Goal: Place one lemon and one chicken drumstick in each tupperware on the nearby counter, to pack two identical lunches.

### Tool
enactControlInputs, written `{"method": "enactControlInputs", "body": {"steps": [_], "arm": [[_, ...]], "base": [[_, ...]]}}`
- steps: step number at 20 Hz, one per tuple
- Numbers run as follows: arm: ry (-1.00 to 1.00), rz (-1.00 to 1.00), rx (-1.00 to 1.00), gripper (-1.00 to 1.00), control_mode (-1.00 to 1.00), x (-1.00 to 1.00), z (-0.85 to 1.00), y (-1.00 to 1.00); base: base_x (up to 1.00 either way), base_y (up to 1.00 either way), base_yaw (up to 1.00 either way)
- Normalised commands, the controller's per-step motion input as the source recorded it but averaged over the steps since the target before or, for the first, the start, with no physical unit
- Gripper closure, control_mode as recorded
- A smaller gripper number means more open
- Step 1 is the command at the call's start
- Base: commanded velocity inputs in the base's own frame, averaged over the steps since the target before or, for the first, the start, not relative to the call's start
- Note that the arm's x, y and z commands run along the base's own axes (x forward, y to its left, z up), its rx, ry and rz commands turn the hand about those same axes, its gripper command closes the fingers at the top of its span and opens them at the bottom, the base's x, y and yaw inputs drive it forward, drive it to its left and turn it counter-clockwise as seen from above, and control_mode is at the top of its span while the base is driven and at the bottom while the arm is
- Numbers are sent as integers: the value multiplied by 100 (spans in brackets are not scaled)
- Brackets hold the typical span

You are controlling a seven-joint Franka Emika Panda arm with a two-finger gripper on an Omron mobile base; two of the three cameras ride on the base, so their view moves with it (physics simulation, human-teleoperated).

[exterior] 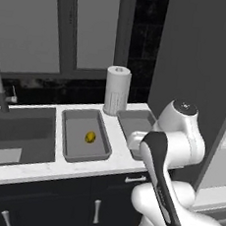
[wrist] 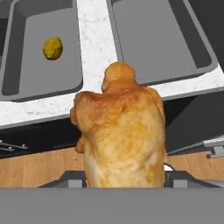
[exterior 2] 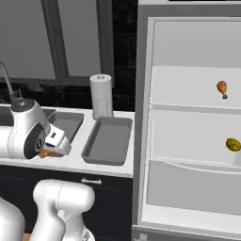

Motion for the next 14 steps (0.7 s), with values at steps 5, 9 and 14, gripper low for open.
{"method": "enactControlInputs", "body": {"steps": [5, 9, 14], "arm": [[0, 0, 0, 100, 100, 0, 0, 0], [2, -12, 0, 100, -100, 43, 0, -32], [11, -21, 0, 100, -100, 100, -42, -57]], "base": [[97, 6, -3], [48, 0, -3], [0, 0, 0]]}}
